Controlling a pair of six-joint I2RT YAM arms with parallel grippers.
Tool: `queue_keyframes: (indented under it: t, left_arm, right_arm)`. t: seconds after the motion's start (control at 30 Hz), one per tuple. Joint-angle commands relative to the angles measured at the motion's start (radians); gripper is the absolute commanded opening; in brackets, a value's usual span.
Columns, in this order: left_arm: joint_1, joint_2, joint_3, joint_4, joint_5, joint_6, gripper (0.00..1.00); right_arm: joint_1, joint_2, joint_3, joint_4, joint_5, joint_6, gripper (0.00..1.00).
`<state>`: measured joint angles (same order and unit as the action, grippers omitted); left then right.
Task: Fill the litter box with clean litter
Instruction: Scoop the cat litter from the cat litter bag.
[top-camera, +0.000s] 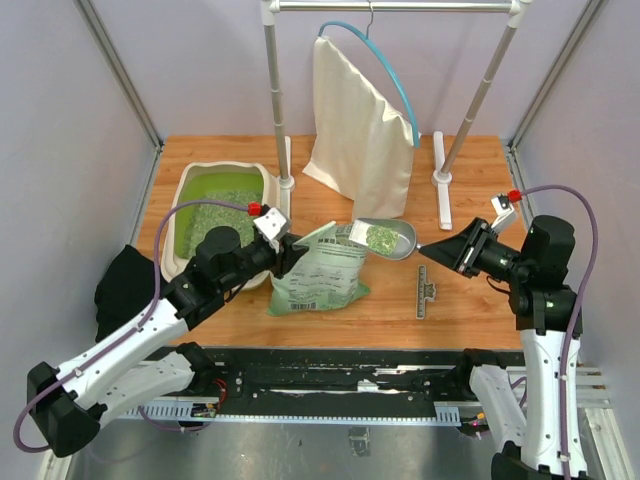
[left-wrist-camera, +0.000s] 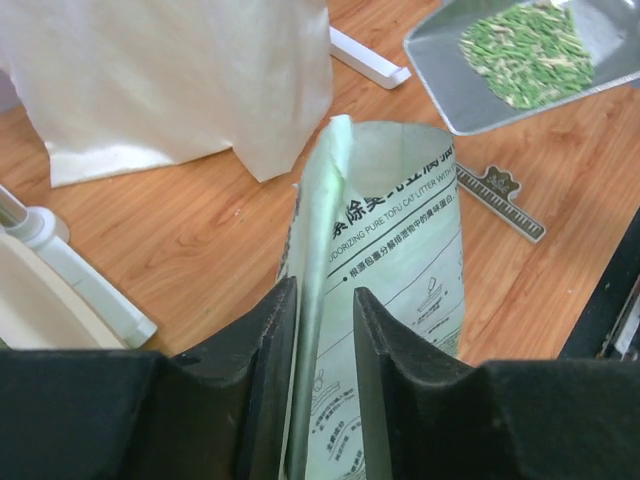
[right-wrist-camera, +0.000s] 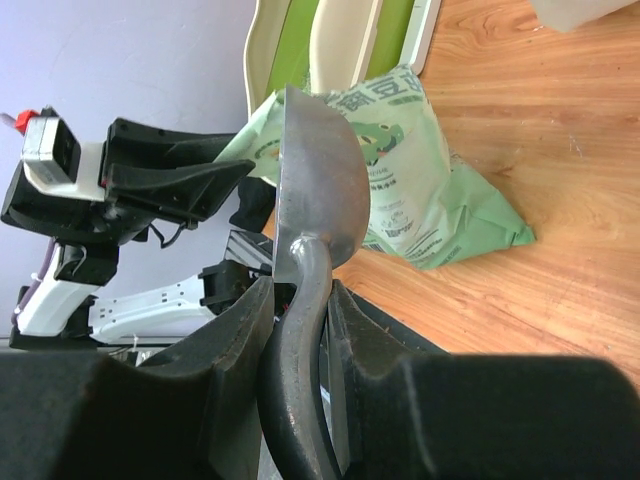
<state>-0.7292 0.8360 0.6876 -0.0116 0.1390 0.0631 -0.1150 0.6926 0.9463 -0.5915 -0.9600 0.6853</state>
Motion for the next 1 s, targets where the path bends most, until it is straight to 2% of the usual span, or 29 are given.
queue_keyframes:
  t: [0.0,0.17,0.27,0.37,0.5,0.67,0.97]
  left_arm:
    - [-0.003,0.024,0.003,0.041,-0.089,-0.072,0.39]
    - [-0.003,0.002,0.014,-0.027,-0.269,-0.186,0.73]
    - [-0.003,-0.026,0.025,-0.097,-0.397,-0.250,0.86]
    - [-0.003,-0.054,0.049,-0.174,-0.456,-0.314,0.98]
    - [-0.003,-0.075,0.072,-0.257,-0.433,-0.382,1.00]
    - [-0.003,-0.073,0.120,-0.410,-0.532,-0.535,1.00]
    - [-0.003,-0.149,0.111,-0.559,-0.574,-0.747,1.00]
  right_arm:
    - [-0.018,-0.024,0.037,-0.028,-0.003,-0.026,0.01]
    - [-0.018,-0.029,0.029,-0.023,-0.031,0.003,0.01]
    - [-0.018,-0.040,0.004,0.024,-0.049,0.057,0.01]
    - [-0.017,-0.048,-0.032,0.106,-0.074,0.130,0.01]
    - [-0.006,-0.047,-0.053,0.166,-0.074,0.186,0.01]
    - [0.035,-0.031,-0.042,0.181,-0.042,0.198,0.01]
    - [0.234,0.013,-0.058,0.242,0.104,0.246,0.01]
